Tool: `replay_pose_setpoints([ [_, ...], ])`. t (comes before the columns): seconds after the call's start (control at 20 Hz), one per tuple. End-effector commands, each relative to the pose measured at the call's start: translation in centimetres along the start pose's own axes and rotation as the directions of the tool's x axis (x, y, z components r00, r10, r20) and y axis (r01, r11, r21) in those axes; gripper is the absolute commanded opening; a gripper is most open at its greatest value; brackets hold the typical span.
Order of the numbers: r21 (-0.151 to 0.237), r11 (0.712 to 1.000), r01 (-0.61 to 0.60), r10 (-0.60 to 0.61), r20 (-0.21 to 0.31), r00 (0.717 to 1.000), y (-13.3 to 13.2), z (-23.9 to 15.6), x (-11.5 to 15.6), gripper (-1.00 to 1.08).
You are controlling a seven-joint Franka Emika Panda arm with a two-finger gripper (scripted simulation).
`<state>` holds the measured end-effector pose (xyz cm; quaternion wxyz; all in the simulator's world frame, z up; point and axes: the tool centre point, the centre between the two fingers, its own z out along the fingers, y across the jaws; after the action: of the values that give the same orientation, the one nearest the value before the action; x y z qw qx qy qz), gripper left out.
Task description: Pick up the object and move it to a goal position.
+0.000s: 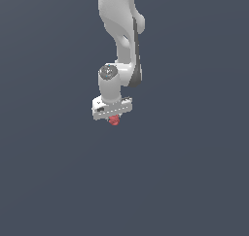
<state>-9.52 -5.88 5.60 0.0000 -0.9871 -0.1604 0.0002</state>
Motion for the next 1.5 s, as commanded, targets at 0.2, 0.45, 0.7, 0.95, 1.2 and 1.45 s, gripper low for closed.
replay_pose_setpoints([
  [0.2,0.000,1.000,0.000,0.000,-0.001,1.000,1.6,-3.5,0.6,-1.00],
  [0.45,0.000,1.000,0.000,0.000,-0.001,1.000,3.5,-7.7,1.3,-1.00],
  [0.7,0.000,1.000,0.000,0.000,-0.001,1.000,5.6,-12.5,2.1,-1.00],
  [0.95,0.000,1.000,0.000,0.000,-0.001,1.000,7.9,-17.2,3.0,-1.00],
  [1.2,0.000,1.000,0.000,0.000,-0.001,1.000,9.7,-21.1,3.9,-1.00],
  [1.45,0.000,1.000,0.000,0.000,-0.001,1.000,11.0,-23.7,4.5,-1.00],
])
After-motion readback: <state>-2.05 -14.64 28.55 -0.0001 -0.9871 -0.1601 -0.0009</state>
